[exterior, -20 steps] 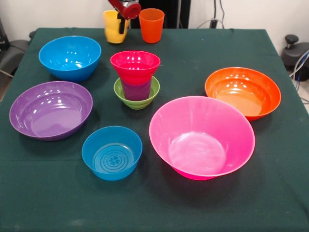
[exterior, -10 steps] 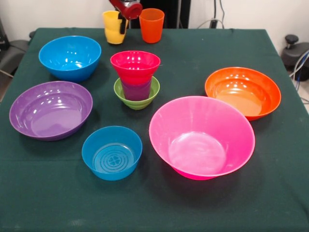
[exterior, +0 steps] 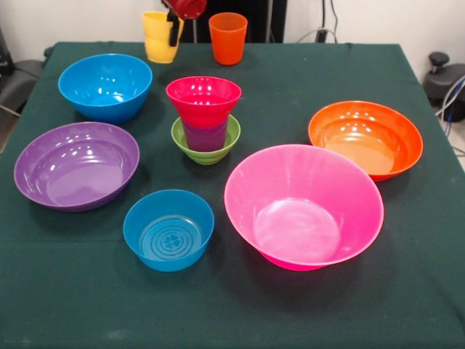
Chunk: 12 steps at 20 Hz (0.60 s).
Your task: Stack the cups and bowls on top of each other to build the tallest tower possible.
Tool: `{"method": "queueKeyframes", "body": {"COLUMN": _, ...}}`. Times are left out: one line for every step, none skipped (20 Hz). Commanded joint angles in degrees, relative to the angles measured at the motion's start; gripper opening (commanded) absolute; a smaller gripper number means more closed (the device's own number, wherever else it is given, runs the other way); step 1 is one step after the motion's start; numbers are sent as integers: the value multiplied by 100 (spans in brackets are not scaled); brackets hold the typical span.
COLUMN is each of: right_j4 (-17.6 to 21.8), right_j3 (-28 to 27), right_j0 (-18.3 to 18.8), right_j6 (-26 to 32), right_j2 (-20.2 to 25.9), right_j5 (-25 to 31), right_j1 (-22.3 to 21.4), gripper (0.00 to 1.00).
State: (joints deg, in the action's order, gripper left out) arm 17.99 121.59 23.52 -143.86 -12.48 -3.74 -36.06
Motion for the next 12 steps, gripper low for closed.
{"method": "queueKeyframes", "body": {"right_j4": -179, "right_j3": -46, "right_j0": -199, "right_j6": -144, "right_j2": 678, "right_j5": 848, "right_j1": -527, "gripper": 0}}
{"method": "queueKeyframes", "body": {"right_j4": -182, "right_j3": -30, "right_j0": -190, "right_j6": -142, "right_j2": 692, "right_j5": 903, "right_j1": -589, "gripper": 0}}
{"method": "queueKeyframes", "body": {"right_j4": -194, "right_j3": -6, "right_j0": -172, "right_j6": -128, "right_j2": 724, "right_j5": 995, "right_j1": -651, "gripper": 0}}
{"method": "queueKeyframes", "body": {"right_j4": -198, "right_j3": 11, "right_j0": -146, "right_j6": -128, "right_j2": 757, "right_j5": 1056, "right_j1": -701, "gripper": 0}}
{"method": "queueKeyframes", "body": {"right_j4": -212, "right_j3": 7, "right_j0": -148, "right_j6": -121, "right_j2": 763, "right_j5": 1139, "right_j1": -743, "gripper": 0}}
{"method": "queueKeyframes", "body": {"right_j4": -218, "right_j3": 6, "right_j0": -135, "right_j6": -122, "right_j2": 787, "right_j5": 1184, "right_j1": -758, "gripper": 0}}
{"method": "queueKeyframes", "body": {"right_j4": -240, "right_j3": 4, "right_j0": -167, "right_j6": -161, "right_j2": 775, "right_j5": 1205, "right_j1": -754, "gripper": 0}}
{"method": "queueKeyframes", "body": {"right_j4": -244, "right_j3": -4, "right_j0": -196, "right_j6": -183, "right_j2": 774, "right_j5": 1206, "right_j1": -752, "gripper": 0}}
{"method": "queueKeyframes", "body": {"right_j4": -291, "right_j3": 8, "right_j0": -228, "right_j6": -233, "right_j2": 781, "right_j5": 1247, "right_j1": -771, "gripper": 0}}
{"method": "queueKeyframes", "body": {"right_j4": -323, "right_j3": -2, "right_j0": -247, "right_j6": -252, "right_j2": 793, "right_j5": 1301, "right_j1": -797, "gripper": 0}}
{"method": "queueKeyframes", "body": {"right_j4": -356, "right_j3": -11, "right_j0": -265, "right_j6": -272, "right_j2": 804, "right_j5": 1356, "right_j1": -824, "gripper": 0}}
{"method": "queueKeyframes", "body": {"right_j4": -372, "right_j3": -43, "right_j0": -312, "right_j6": -282, "right_j2": 775, "right_j5": 1398, "right_j1": -839, "gripper": 0}}
